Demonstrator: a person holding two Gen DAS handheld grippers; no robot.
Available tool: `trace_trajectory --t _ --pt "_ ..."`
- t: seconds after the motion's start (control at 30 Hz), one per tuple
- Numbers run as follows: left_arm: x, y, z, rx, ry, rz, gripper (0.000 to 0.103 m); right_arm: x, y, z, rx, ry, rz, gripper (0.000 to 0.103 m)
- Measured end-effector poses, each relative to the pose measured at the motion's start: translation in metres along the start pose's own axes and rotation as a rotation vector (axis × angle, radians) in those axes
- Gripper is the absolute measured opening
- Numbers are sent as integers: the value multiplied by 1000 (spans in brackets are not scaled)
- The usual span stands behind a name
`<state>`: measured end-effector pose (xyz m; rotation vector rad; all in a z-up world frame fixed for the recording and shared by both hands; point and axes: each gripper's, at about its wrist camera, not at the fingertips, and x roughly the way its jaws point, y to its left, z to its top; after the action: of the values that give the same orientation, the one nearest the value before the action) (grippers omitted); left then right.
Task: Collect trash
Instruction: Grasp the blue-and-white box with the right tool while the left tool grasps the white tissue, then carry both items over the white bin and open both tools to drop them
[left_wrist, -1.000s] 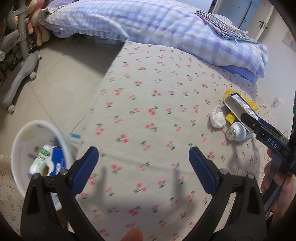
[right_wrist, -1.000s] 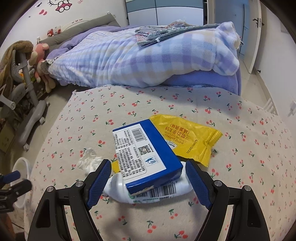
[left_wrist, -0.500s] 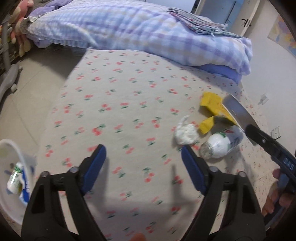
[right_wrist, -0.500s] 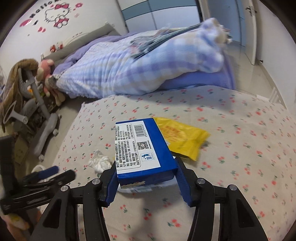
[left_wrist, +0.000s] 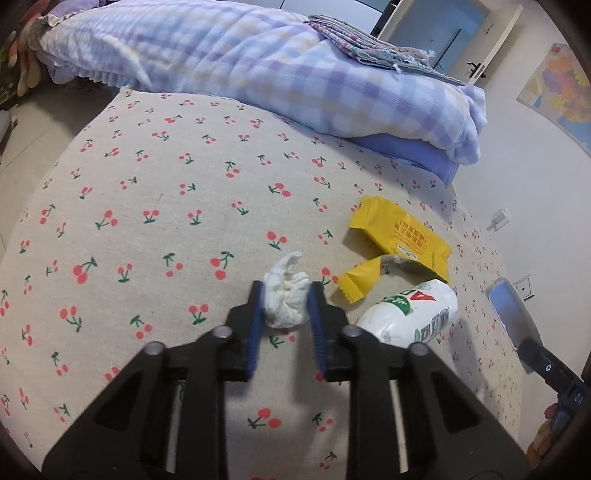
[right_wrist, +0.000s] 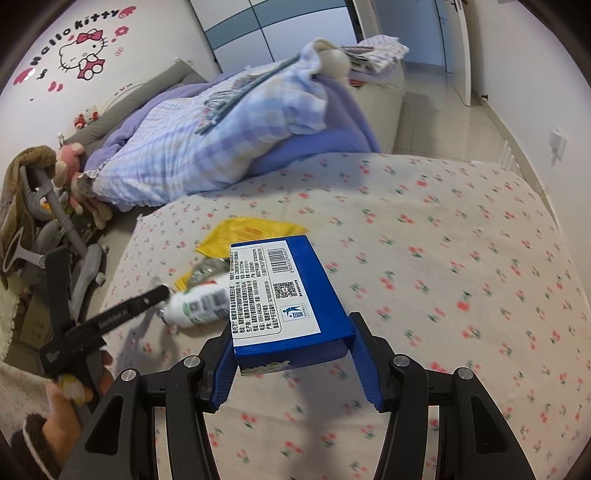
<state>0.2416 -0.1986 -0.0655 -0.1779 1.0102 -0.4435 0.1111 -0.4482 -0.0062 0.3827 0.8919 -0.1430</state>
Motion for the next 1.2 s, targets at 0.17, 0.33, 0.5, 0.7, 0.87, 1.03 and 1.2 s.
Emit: trace_trajectory --t 0.17,0.33,0.5,0.7,0.87,1.03,1.2 --pt "-9 -1 -2 13 3 1 11 -11 -16 -11 32 13 -6 57" --pt "-26 -5 -9 46 24 20 11 -27 -15 -17 26 14 -13 57" --pt "-49 -3 -19 56 51 48 11 -46 -9 -23 49 6 6 57" --pt "-77 2 -34 53 79 52 11 -67 -2 -32 92 11 27 57" --pt "-100 10 -43 61 93 68 11 -77 9 -39 119 31 32 57" --pt "-120 24 -51 54 106 81 11 -77 26 -47 118 71 39 57" --pt "-135 42 -55 39 111 98 11 -68 45 -52 96 107 47 57"
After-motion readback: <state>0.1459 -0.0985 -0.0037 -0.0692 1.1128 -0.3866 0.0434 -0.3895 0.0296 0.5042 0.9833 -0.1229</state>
